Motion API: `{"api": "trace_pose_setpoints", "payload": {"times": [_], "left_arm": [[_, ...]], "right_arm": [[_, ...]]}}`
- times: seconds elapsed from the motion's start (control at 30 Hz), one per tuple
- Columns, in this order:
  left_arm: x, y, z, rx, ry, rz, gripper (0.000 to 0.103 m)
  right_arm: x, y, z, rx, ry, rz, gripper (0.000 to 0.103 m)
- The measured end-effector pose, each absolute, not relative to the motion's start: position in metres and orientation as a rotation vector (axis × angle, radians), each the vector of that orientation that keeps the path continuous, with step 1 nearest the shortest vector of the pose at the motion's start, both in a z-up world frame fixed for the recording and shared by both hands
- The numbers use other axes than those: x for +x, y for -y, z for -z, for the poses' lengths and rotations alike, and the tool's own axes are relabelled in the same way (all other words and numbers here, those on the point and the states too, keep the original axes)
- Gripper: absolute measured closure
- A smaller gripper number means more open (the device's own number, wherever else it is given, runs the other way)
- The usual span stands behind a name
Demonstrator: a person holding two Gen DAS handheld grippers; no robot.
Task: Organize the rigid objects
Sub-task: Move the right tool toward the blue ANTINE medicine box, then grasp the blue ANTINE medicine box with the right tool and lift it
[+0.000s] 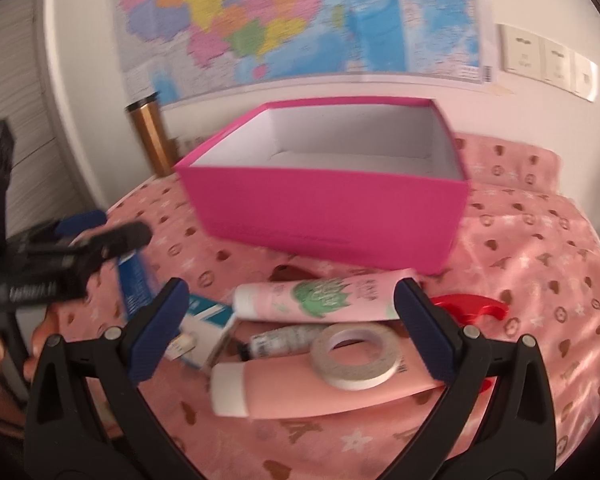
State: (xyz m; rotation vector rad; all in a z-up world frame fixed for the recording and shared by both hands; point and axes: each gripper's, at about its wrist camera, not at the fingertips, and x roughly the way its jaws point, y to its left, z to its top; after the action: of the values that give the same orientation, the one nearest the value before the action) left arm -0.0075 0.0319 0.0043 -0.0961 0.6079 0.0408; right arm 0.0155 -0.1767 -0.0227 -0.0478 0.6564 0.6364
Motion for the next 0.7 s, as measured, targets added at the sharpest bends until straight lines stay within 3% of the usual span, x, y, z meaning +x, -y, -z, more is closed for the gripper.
{"api": "trace_pose_setpoints", "payload": {"times": [0.07,0.23,0.37,0.47,0.53,0.6,0.7], "left_arm": [[-0.012,-0.04,-0.005,-0.082,-0.596,-0.056,0.0],[-0.014,-0.056,-0.001,-0.08,-0.601,-0.073,0.001],[-0.015,-0.067,0.005,-0.103,-0.619,-0.054,0.003],[-0.015,-0.071,0.01,-0.115,-0.631,-0.029,0.005],[-0.015,-0.071,0.011,-0.098,-0.638,-0.021,0.006],[-0.014,-0.071,0.014,-0.107,-0.645,0.0,0.006],[-0.012,-0.072,0.019,-0.15,-0.674,0.046,0.006]], "right_arm": [[0.009,0.169,0.025,-0.064,-0.66,-0.692,0.001],[-0.002,0.141,0.034,-0.132,-0.698,-0.824,0.018],[-0.009,0.121,0.042,-0.174,-0.723,-0.914,0.023],[-0.008,0.109,0.047,-0.189,-0.74,-0.938,0.037],[-0.001,0.104,0.051,-0.176,-0.772,-0.945,0.055],[0.009,0.103,0.054,-0.155,-0.806,-0.954,0.061],[0.027,0.102,0.058,-0.138,-0.855,-0.937,0.062]]}}
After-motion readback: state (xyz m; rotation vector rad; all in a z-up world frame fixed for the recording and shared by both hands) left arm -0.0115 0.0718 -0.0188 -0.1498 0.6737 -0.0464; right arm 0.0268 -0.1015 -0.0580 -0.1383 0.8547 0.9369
